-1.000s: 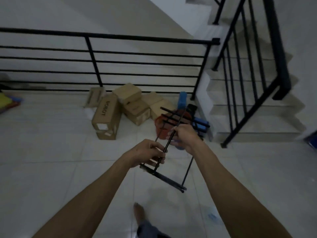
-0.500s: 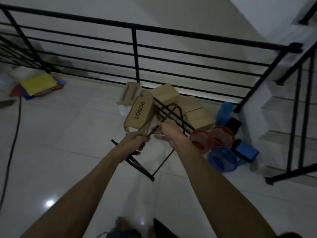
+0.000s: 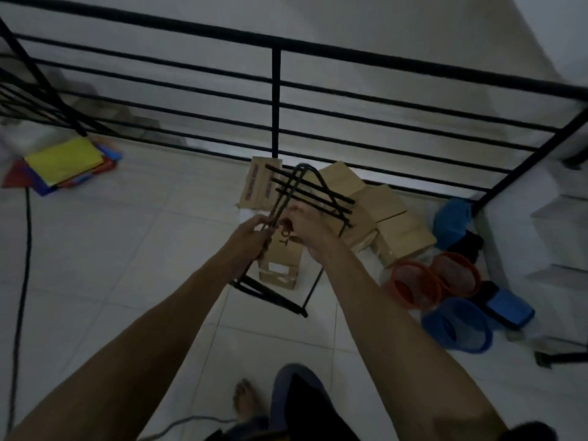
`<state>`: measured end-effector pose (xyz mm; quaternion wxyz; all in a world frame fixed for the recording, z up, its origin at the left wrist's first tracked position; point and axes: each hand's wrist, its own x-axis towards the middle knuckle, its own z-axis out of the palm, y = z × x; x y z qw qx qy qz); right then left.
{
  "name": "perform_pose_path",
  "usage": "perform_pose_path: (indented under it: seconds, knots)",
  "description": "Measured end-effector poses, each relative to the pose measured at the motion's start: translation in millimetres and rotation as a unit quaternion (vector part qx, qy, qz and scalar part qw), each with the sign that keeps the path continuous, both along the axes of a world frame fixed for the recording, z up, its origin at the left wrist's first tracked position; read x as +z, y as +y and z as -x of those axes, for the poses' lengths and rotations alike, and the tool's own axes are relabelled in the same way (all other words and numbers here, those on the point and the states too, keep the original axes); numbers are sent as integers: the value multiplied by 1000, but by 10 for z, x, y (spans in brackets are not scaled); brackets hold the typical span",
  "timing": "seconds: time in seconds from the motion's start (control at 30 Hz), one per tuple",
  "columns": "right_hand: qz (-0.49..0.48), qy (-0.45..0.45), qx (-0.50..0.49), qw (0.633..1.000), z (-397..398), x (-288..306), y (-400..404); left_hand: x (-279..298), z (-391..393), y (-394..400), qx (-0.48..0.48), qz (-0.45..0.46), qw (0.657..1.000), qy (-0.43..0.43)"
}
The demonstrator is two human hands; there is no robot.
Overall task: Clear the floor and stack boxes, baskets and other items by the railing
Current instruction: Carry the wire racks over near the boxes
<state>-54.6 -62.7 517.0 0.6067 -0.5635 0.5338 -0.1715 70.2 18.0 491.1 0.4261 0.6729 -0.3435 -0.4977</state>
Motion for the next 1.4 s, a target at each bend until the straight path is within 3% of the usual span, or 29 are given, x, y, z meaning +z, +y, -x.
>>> perform_pose_path:
  seconds: [0.3,0.67,0.8,1.13,1.4]
  knots:
    - [-109,54,-66,990,-715,-496,-1002,-529,-1289,-1082,64,-57,995,45]
    - [-175,173,-23,969,-1792,-1846,-1952,-1605,-2771,-2138,78,-196,977,33]
    - [-155,194,-21,968,-2152,-2423,-2180,-2369,-3105,-2488,65,-233,970,27]
    - [-89,259,-98,957,-2619,-4556,-2446,-4939,-3618,-2933,43,-274,961,1]
    - [-89,244,-108,960,-2814,-5141,-2289,-5810,-3861,-3035,12,-324,946,-31]
